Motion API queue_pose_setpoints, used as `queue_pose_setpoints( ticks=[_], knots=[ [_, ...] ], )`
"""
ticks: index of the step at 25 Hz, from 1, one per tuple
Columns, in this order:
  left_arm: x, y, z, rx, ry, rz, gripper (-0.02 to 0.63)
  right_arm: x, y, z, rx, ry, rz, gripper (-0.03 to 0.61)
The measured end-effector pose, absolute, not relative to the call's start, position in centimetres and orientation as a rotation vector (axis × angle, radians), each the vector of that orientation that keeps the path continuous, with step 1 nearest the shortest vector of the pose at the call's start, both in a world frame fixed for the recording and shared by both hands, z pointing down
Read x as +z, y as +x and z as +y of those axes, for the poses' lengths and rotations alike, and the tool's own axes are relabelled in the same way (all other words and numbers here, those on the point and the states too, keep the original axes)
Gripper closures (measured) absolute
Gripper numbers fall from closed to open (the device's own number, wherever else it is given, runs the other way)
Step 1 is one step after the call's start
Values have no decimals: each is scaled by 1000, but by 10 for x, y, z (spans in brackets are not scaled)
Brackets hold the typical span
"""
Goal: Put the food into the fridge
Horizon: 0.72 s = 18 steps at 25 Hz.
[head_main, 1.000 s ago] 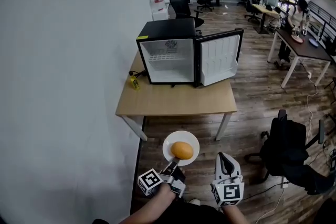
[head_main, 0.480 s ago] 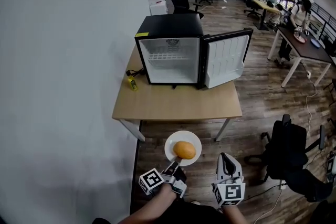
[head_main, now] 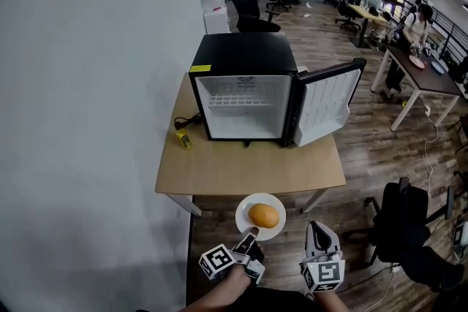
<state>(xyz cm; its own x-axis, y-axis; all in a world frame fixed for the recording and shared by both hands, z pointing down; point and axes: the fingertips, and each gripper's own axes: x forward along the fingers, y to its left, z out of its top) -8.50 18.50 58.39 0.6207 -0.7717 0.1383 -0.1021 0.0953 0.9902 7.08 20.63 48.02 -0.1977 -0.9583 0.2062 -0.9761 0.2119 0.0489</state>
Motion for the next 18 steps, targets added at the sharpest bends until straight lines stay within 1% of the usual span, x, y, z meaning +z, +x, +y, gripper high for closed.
queue_pose_setpoints(
  ticks=[7,18],
  knots=[
    [589,-105,127,-581,1404,-786,586,483,52,159,148,1871,-2267,518],
    [594,-121,81,-518,1414,-735,586,482,31,116,153,1912,-2208,518]
  ],
)
